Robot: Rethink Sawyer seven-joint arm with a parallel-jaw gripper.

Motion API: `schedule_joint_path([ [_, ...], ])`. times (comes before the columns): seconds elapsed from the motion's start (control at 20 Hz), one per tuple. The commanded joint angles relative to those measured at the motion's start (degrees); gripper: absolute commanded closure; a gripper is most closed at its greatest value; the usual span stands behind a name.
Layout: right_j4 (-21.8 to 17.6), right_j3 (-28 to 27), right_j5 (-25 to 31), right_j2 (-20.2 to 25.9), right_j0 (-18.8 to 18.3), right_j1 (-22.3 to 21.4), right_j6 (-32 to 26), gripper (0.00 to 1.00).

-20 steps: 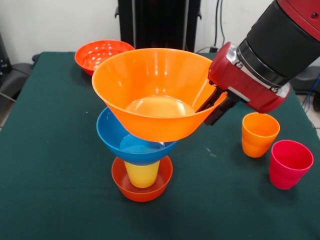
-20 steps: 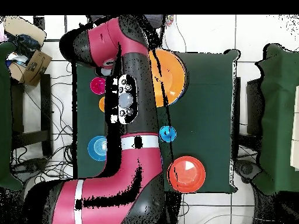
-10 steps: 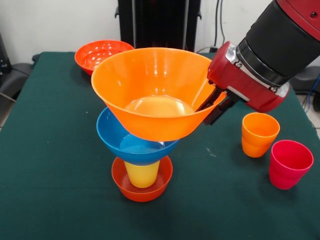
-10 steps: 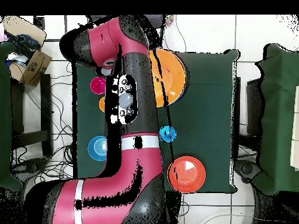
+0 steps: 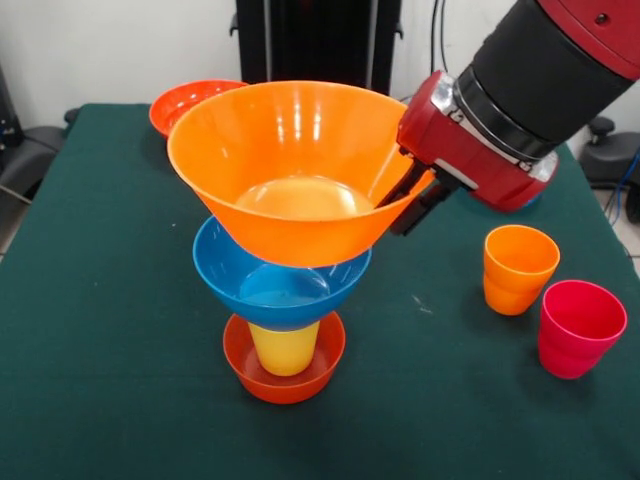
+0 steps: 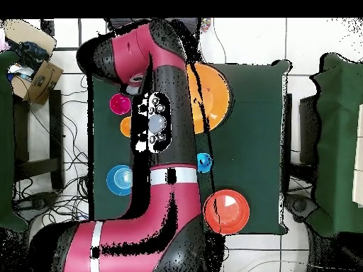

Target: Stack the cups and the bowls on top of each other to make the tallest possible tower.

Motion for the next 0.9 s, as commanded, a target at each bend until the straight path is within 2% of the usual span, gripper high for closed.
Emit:
schedule_joint_path([
  [0.05,0.1,10.4,-6.0,0.4,-2.4,-3.6,-11.2,1.00],
  [0.45,0.4,10.6,-6.9,0.7,-2.8,-3.4,-11.1,1.00],
  [0.9,0.8,9.3,-5.1,1.1,-2.5,-2.9,-10.5,1.00],
])
